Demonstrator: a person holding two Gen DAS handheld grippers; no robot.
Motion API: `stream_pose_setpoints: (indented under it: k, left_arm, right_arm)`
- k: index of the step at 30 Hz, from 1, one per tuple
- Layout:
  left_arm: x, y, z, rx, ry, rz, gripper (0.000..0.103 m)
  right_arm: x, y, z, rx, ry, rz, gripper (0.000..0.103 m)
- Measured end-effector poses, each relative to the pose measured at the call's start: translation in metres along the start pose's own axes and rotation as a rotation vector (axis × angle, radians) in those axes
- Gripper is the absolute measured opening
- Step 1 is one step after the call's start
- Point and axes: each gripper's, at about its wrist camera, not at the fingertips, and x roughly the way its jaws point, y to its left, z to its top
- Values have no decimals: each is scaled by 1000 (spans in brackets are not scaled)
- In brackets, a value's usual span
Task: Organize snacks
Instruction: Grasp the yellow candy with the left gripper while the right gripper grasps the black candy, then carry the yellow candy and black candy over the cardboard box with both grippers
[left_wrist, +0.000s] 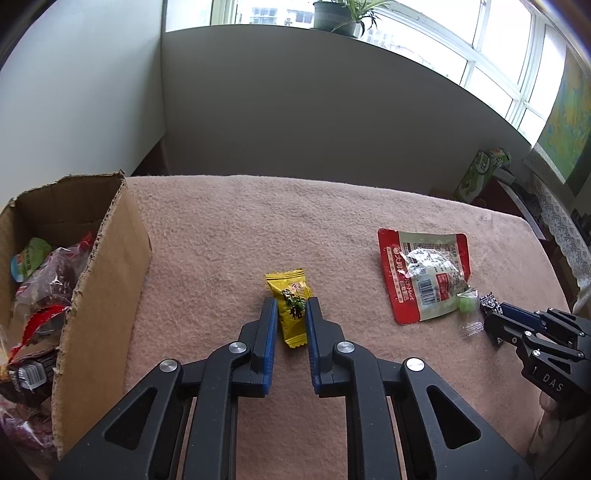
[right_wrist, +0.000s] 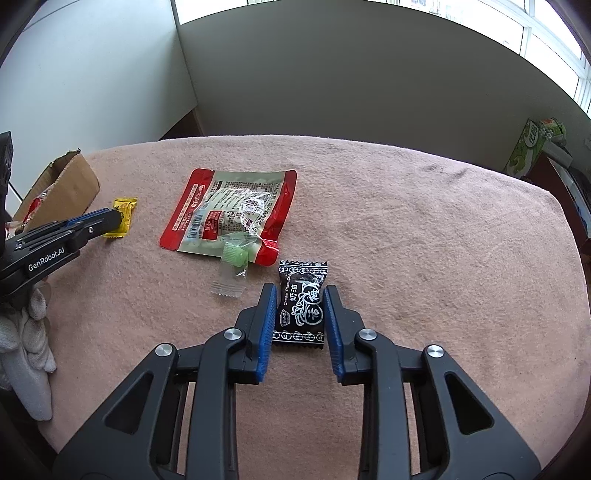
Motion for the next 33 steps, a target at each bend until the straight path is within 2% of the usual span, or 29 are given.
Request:
stream_pose_setpoints:
  k: [5,6,12,18,20,21,28,33]
  left_arm:
    - [5,-2,-2,23,15,13,12]
    - [6,-1,-1,17,25,9,17]
    - [9,-4,1,5,32,6,31]
    - [20,-15,9,43,27,64,31]
    - [22,-20,10,65,23,77,27]
    - [21,-21,10,69,20,76,22]
    - [14,-20,6,60,12,46,22]
    - [-8,-25,2,81,-29,18,21]
  right_arm:
    - [-3,-7,-3,-3,5,-3,26]
    - [-3,-6,-3,-3,5,-5,26]
    - [-1,-2,-3,-9,5,-9,26]
    - [1,1,-2,-13,5,-14,26]
    - [1,1,-2,-15,4,-13,26]
    - [0,0,-2,-14,4,-12,26]
    - [-3,-1,-4,-11,-5,-10,26]
    - [-18,-2,-3,-1,-51,-10,26]
